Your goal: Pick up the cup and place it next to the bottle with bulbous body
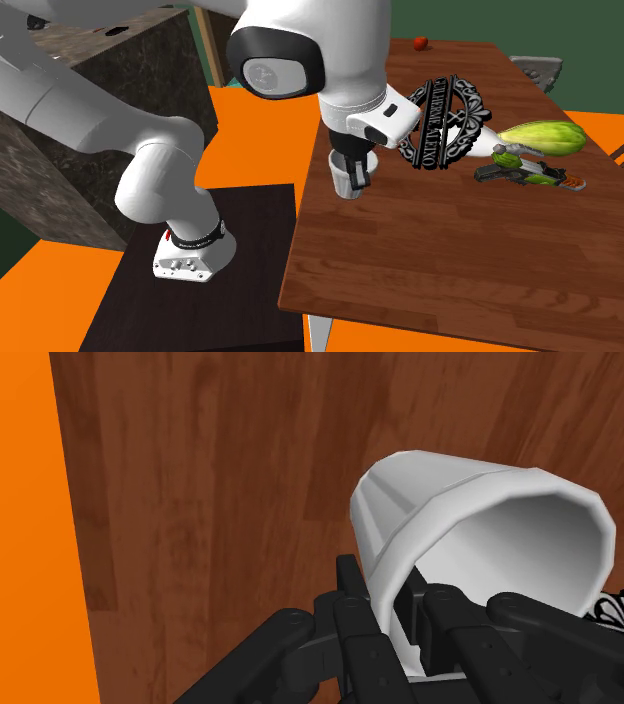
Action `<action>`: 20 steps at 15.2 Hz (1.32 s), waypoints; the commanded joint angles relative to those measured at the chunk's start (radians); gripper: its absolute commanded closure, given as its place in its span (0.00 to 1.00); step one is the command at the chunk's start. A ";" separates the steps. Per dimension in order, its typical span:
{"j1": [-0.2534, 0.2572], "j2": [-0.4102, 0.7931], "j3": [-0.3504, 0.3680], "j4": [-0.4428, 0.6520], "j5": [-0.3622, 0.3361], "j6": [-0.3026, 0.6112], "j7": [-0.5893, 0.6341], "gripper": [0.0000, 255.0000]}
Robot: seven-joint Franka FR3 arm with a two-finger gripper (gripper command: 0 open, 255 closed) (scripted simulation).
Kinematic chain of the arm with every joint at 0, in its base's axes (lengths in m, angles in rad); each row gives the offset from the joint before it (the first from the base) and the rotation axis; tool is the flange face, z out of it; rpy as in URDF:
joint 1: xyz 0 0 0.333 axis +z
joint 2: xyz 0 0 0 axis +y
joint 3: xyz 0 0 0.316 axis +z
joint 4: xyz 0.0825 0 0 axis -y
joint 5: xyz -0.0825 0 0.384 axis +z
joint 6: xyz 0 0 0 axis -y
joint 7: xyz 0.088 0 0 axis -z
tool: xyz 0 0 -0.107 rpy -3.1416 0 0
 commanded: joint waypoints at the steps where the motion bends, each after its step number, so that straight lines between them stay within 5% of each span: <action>1: 0.000 -0.006 0.003 0.021 0.000 -0.028 0.005 1.00; 9: 0.003 -0.014 0.013 0.123 0.001 -0.135 0.022 1.00; 20: 0.098 0.387 0.080 0.428 0.085 -0.028 0.112 1.00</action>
